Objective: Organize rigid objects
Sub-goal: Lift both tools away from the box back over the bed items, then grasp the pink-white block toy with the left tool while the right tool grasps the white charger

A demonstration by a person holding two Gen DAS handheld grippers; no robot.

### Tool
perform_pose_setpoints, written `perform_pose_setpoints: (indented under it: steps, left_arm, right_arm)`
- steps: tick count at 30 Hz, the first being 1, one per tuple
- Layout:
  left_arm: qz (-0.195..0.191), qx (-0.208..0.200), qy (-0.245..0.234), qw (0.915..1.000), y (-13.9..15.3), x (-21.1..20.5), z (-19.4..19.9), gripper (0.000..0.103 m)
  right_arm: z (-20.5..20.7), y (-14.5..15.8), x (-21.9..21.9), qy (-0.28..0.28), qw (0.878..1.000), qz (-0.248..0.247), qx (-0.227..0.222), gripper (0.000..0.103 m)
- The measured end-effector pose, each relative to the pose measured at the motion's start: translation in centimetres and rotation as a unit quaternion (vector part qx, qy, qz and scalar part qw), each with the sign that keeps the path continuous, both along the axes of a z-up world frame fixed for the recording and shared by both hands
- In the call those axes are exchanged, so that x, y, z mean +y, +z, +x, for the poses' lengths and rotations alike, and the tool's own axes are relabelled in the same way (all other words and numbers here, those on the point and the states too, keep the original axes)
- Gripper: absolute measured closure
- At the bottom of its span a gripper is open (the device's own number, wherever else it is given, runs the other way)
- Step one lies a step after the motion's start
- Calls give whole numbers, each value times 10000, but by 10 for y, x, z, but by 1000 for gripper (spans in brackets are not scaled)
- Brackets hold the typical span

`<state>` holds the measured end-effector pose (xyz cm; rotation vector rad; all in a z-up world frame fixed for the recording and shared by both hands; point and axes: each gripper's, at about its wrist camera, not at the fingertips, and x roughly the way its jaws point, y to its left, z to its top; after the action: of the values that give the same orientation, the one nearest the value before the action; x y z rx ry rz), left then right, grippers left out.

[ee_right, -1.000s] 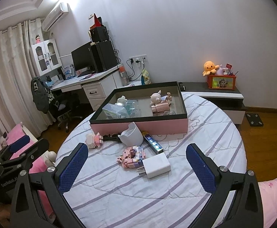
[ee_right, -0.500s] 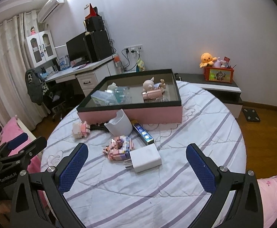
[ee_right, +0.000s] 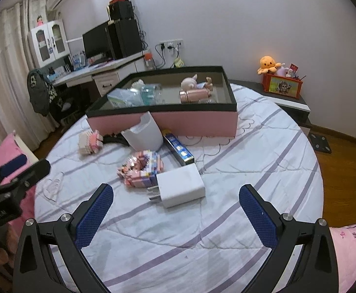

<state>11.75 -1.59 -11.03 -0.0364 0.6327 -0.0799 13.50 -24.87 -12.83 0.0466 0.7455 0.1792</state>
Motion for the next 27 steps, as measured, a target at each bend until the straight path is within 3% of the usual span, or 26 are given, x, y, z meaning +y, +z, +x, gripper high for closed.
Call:
perform_pose_setpoints:
  steps: [18, 22, 24, 27]
  left_arm:
    - [60, 429, 19, 9991, -28, -3, 39, 0]
    - [65, 509, -5, 9987, -32, -4, 47, 0]
    - [78, 565, -14, 9984, -34, -6, 53, 0]
    - [81, 603, -9, 9981, -36, -5, 59, 0]
  right_arm:
    - [37, -35, 9, 323, 9968, -528, 515, 1]
    - [44, -42, 12, 434, 9948, -698, 604, 16]
    - [45, -44, 12, 544, 9946, -676, 578, 36]
    - [43, -43, 13, 631, 9941, -721, 499, 36]
